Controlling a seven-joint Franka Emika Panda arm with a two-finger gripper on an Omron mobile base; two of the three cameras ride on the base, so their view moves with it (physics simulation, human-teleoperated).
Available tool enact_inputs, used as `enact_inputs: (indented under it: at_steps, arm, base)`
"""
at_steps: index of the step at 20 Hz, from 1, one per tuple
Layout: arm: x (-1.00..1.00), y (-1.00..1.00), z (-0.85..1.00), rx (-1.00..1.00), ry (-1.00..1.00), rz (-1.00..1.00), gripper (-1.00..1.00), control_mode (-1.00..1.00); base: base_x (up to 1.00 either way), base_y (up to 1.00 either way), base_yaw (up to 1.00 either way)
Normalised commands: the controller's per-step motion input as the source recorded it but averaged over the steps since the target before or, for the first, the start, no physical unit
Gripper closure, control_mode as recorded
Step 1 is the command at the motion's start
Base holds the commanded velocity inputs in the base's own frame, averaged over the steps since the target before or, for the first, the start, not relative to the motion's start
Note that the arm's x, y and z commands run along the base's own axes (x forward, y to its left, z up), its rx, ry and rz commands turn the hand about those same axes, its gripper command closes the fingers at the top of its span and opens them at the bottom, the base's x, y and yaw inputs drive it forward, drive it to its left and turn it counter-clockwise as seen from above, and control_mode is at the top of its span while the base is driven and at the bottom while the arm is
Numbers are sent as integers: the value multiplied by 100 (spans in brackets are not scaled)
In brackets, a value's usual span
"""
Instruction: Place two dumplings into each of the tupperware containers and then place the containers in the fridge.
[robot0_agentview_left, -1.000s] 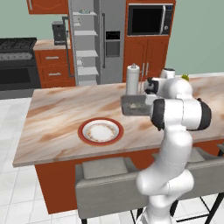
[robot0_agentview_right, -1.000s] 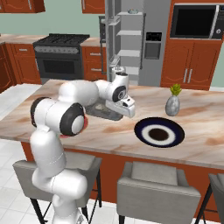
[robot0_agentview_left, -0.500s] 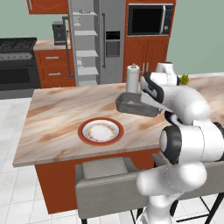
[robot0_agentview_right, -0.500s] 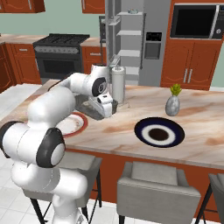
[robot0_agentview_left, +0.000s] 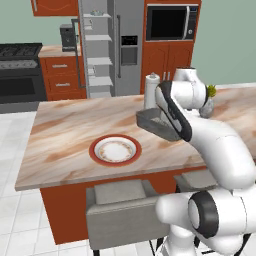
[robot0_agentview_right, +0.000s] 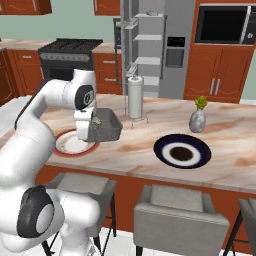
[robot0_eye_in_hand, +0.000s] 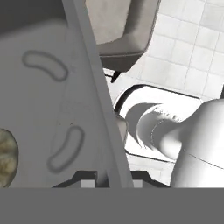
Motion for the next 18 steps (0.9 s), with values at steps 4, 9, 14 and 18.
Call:
enact_inputs:
  at_steps: [4, 9, 14, 18]
  arm:
    - [-89, 10, 34, 0, 9, -54, 100, -100]
    - [-63, 30, 28, -7, -1, -39, 100, -100]
    - [-49, 36, 14, -9, -8, 12, 100, -100]
    - [-7, 14, 18, -4, -1, 11, 100, -100]
  base:
    - [0, 0, 0]
    - [0, 0, 0]
    - [0, 0, 0]
    - [0, 0, 0]
